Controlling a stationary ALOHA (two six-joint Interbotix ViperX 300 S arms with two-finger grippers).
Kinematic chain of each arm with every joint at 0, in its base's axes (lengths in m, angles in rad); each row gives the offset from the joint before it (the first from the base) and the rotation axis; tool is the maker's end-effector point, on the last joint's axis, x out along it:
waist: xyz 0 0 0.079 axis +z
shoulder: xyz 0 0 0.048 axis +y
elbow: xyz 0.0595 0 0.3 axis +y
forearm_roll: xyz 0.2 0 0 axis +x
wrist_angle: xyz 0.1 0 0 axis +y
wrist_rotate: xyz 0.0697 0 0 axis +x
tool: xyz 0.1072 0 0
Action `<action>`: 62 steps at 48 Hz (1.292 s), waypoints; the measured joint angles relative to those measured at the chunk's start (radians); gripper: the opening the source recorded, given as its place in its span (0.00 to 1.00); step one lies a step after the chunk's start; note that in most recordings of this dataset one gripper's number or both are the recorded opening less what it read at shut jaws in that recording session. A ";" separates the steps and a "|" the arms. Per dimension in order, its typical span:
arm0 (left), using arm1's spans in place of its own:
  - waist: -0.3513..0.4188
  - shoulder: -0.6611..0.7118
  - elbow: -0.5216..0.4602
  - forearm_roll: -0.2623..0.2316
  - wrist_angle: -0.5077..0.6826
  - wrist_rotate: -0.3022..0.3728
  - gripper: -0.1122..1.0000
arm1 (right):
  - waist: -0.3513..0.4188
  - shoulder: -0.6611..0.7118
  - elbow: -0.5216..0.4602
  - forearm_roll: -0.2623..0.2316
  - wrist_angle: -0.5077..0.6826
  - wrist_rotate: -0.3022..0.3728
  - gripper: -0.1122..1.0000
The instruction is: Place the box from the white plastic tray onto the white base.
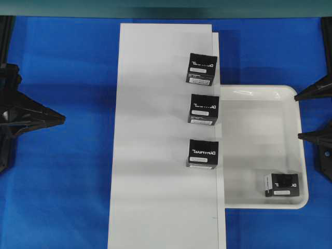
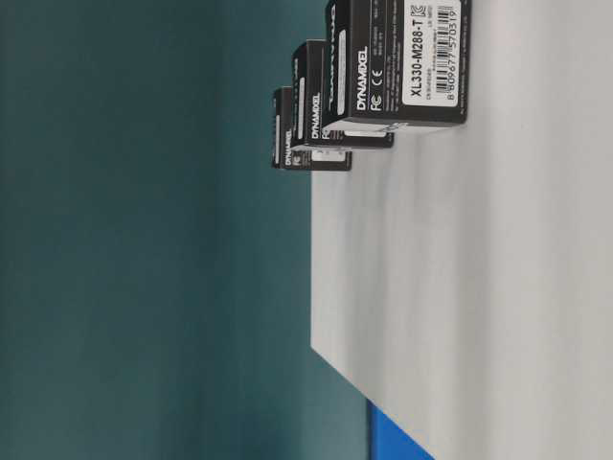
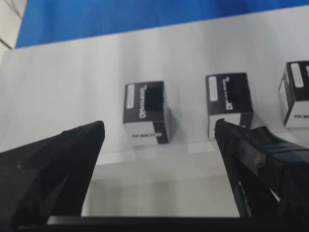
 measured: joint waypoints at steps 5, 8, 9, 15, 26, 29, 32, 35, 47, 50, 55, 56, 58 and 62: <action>0.000 0.000 -0.002 0.000 0.000 0.000 0.03 | -0.002 -0.018 0.014 0.000 0.000 0.002 0.97; 0.000 0.000 0.000 0.002 0.000 0.002 0.03 | 0.000 -0.031 0.020 0.000 0.000 0.000 0.97; 0.000 0.000 0.000 0.000 0.000 0.000 0.03 | 0.000 -0.037 0.023 0.000 0.000 0.000 0.97; 0.000 0.000 -0.002 0.000 0.000 0.000 0.03 | 0.000 -0.069 0.043 0.000 -0.002 0.000 0.97; 0.000 -0.011 -0.002 0.000 0.000 0.000 0.03 | -0.002 -0.104 0.080 0.000 -0.038 0.009 0.97; -0.005 -0.018 0.000 0.002 0.000 0.002 0.03 | -0.002 -0.104 0.091 0.000 -0.051 0.008 0.97; -0.012 -0.026 -0.002 0.002 0.000 -0.002 0.03 | -0.002 -0.106 0.095 0.000 -0.055 0.008 0.97; -0.021 -0.037 -0.002 0.000 0.000 0.000 0.03 | 0.000 -0.106 0.101 0.000 -0.058 0.008 0.97; -0.044 -0.087 0.000 0.000 0.000 -0.002 0.03 | 0.000 -0.080 0.126 0.000 -0.063 0.009 0.97; -0.043 -0.097 0.008 0.000 0.002 -0.002 0.03 | -0.002 -0.078 0.127 0.000 -0.063 0.008 0.97; -0.044 -0.103 0.021 0.002 0.005 -0.002 0.03 | 0.000 -0.077 0.127 0.000 -0.063 0.008 0.97; -0.044 -0.103 0.023 0.002 0.006 -0.002 0.03 | 0.000 -0.077 0.129 0.000 -0.063 0.006 0.97; -0.044 -0.103 0.026 0.002 0.011 -0.002 0.03 | -0.002 -0.077 0.129 0.000 -0.063 0.005 0.97; -0.044 -0.103 0.028 0.000 0.017 -0.002 0.03 | -0.002 -0.080 0.127 0.000 -0.063 0.005 0.97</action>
